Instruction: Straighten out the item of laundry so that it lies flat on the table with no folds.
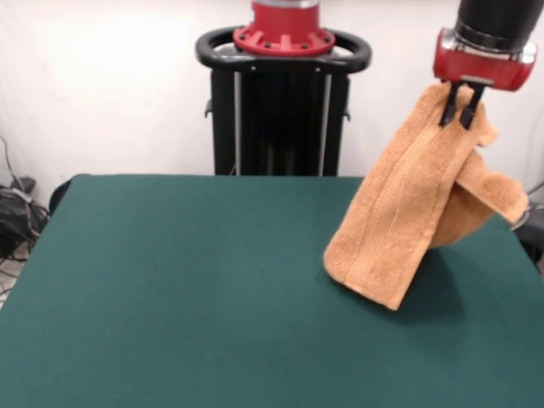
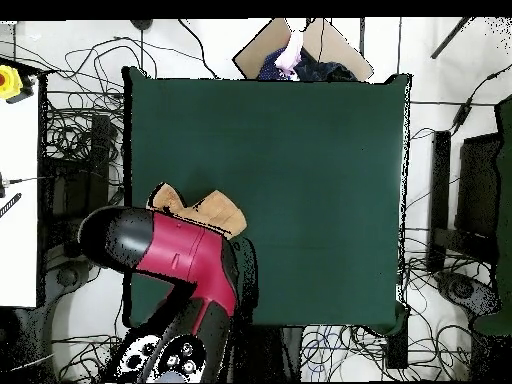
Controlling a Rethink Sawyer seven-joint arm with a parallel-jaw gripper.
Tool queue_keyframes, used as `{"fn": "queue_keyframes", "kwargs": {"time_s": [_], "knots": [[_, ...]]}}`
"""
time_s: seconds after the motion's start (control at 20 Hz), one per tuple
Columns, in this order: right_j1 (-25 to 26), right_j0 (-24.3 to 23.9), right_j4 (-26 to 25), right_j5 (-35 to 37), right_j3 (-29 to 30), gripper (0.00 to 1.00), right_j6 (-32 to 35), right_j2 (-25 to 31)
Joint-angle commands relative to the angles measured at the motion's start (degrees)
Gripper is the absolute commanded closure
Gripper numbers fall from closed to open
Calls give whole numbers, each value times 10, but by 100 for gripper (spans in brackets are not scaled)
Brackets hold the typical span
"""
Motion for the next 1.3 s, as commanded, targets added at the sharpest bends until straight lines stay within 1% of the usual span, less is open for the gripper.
{"fn": "queue_keyframes", "kwargs": {"time_s": [0.05, 0.35, 0.5, 0.65, 0.85, 1.0, 1.15, 1.3], "knots": [[-17, 13, 34, 70, -5, 100, 220, 35], [-29, 17, 36, 69, 4, 100, 233, 43], [-36, 4, 50, 57, 24, 100, 225, 62], [-34, -27, 66, 51, 42, 100, 195, 84], [-18, -90, 76, 55, 56, 100, 133, 114], [-2, -129, 75, 23, 68, 100, 89, 138], [1, -147, 72, -7, 79, 100, 78, 157], [-3, -155, 67, -14, 83, 100, 86, 170]]}}
